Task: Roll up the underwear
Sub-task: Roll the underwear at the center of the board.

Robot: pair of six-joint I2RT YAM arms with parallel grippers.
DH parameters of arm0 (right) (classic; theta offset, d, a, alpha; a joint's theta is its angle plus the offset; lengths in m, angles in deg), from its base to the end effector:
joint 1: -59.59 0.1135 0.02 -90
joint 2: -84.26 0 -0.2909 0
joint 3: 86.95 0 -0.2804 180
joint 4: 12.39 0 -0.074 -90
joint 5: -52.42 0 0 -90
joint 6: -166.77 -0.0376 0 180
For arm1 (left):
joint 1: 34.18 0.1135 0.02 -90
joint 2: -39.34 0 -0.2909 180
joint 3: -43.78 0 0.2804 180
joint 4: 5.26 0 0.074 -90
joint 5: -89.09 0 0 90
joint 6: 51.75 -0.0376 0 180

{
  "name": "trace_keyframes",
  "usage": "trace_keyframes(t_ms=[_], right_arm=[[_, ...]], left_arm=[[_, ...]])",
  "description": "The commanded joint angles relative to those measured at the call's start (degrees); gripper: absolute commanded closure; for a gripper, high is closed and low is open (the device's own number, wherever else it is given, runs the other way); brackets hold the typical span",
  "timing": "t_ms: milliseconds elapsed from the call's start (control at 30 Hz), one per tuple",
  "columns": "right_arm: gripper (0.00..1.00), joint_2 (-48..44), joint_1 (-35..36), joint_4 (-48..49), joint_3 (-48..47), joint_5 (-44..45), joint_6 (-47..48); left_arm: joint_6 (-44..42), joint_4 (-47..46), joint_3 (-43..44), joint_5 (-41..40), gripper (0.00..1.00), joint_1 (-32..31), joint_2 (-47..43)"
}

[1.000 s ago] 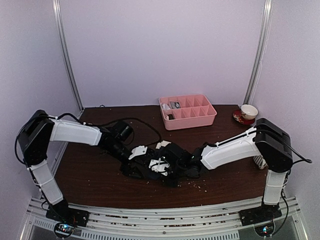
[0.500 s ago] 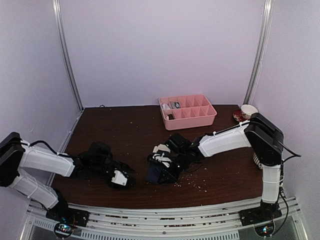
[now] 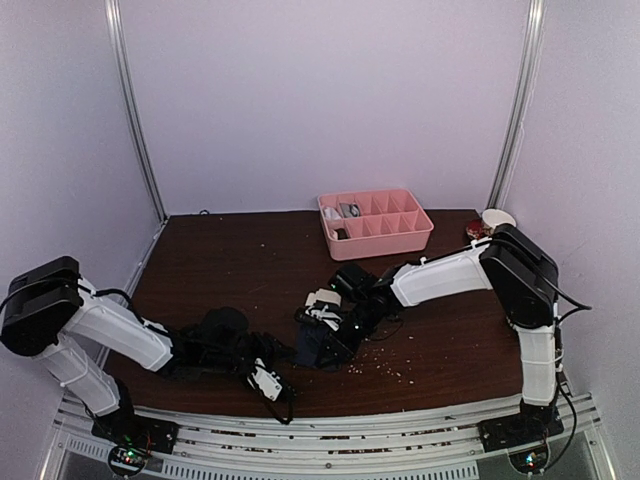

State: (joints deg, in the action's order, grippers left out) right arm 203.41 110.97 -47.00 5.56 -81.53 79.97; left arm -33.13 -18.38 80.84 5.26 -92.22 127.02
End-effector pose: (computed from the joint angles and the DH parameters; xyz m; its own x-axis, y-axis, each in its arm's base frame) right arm 0.2549 0.3609 0.1279 -0.5294 -0.7270 -0.4373 -0.7676 0.1909 0.6119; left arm 0.1419 -0.2350 0.1196 0.7392 0.5951 -0.3153 0.5891 -0.3445 0.7309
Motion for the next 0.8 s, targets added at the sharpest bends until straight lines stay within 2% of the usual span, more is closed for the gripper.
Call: trace_keyframes(t_ms=[0, 133, 233, 367, 433, 500, 567, 600, 767], right_arm=[[1.00, 2.2, -0.2, -5.2, 0.4, 2.1, 1.2], [1.00, 2.3, -0.4, -5.9, 0.1, 2.5, 1.8], [1.00, 2.3, -0.6, -6.2, 0.0, 2.7, 2.1], [1.00, 2.6, -0.8, -6.7, -0.3, 2.9, 2.6], [1.00, 2.6, -0.9, -7.1, -0.6, 3.0, 2.9], [1.00, 2.6, -0.9, -7.5, -0.9, 3.2, 3.1], [0.99, 2.6, -1.1, -7.8, -1.2, 3.4, 3.3], [0.97, 2.5, -1.1, -8.1, -1.3, 3.5, 3.4], [0.81, -2.7, -1.0, -7.4, -0.7, 4.4, 3.5]], left_arm=[[-2.3, -7.0, 1.4, -7.5, 0.39, -1.8, 4.7], [-1.6, -10.5, 2.9, -12.7, 0.47, -3.0, 9.5], [-2.1, -11.0, 3.0, -13.3, 0.51, -3.1, 11.2], [-2.9, -11.7, 2.4, -13.9, 0.62, -3.8, 12.9], [-3.2, -11.8, 2.5, -14.6, 0.72, -4.1, 13.9], [-2.6, -11.6, 3.0, -15.6, 0.89, -4.5, 15.1], [-1.8, -10.9, 3.6, -16.4, 0.95, -4.9, 16.0], [-1.2, -10.3, 3.6, -16.4, 0.99, -5.0, 16.0], [3.0, -2.5, 4.2, -13.5, 1.00, -5.1, 13.4]])
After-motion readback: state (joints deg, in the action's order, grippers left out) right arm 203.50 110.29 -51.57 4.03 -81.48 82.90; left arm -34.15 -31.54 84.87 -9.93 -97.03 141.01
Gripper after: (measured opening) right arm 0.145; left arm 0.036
